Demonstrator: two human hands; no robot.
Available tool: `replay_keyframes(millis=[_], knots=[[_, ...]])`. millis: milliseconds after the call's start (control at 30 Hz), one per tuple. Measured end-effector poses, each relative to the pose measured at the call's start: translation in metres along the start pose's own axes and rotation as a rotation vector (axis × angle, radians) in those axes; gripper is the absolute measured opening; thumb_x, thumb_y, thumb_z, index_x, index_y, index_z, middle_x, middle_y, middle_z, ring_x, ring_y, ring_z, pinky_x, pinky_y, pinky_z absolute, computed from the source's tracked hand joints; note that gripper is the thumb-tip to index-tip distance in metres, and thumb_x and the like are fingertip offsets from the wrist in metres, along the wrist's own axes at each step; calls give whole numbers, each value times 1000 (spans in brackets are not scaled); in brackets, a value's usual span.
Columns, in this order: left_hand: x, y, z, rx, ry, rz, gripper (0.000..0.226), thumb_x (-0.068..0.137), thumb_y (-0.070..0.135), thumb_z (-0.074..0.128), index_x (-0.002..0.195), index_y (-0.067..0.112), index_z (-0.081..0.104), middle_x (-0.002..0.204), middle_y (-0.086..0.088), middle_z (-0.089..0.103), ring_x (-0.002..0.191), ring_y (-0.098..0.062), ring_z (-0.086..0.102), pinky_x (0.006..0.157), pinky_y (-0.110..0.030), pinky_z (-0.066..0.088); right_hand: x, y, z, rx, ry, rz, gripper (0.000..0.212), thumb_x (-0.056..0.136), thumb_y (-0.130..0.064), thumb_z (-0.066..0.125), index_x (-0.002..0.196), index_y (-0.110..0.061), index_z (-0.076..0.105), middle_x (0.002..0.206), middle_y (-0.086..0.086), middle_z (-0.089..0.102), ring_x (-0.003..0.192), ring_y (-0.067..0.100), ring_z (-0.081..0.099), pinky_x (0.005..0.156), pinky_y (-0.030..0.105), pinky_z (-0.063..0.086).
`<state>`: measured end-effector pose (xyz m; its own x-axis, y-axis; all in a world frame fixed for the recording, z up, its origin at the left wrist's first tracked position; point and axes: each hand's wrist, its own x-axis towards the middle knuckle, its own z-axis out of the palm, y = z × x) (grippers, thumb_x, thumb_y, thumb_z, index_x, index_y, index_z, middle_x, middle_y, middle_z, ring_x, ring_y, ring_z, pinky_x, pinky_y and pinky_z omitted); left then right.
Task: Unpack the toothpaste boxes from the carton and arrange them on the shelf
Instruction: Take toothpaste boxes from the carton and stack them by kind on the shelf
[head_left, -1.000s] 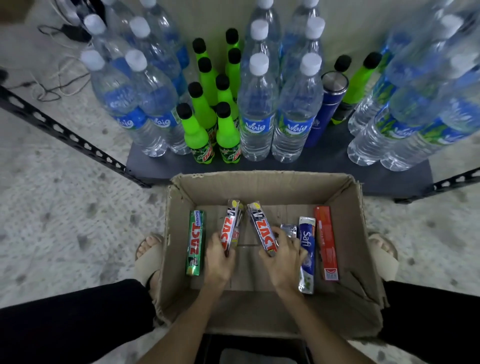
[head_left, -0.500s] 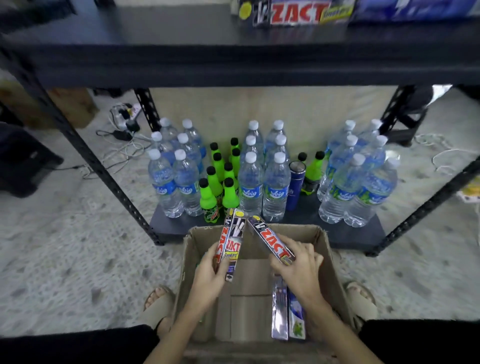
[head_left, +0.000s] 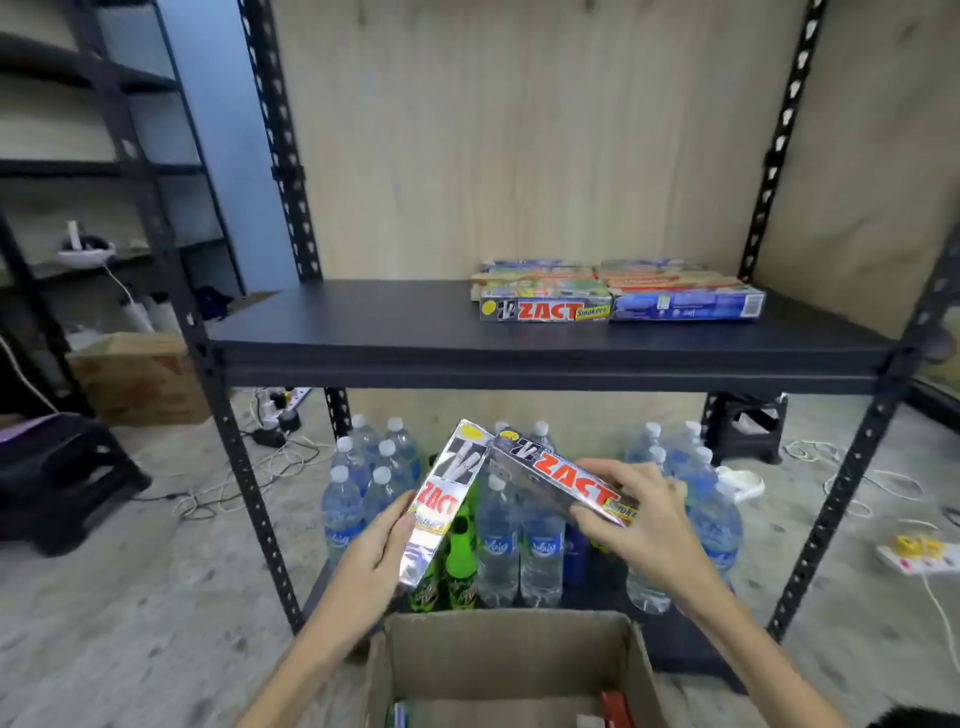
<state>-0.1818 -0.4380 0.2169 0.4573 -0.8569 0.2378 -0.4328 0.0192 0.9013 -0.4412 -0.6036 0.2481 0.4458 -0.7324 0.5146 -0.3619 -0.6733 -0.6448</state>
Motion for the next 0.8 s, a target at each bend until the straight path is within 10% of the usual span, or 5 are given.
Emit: replay_keyframes(millis=[367,800], knots=[[95,119,-80,149,-32,294,27,104,26,49,122,24,68,115,14,74,107,-5,68,92,-19,51,105,-40,-112,-204,70,-283,48,76,-44,83,120,-44,63,111,-30,60,112,-2,44,94,35,22],[242,161,-90,195,-351,-45,26,105,24,51,118,17,72,109,-2,77,102,-17,73,90,-30,55,204,15,-118,-401,-25,-278,40,74,-48,82,110,-55,64,109,-34,53,110,3,38,86,35,21]])
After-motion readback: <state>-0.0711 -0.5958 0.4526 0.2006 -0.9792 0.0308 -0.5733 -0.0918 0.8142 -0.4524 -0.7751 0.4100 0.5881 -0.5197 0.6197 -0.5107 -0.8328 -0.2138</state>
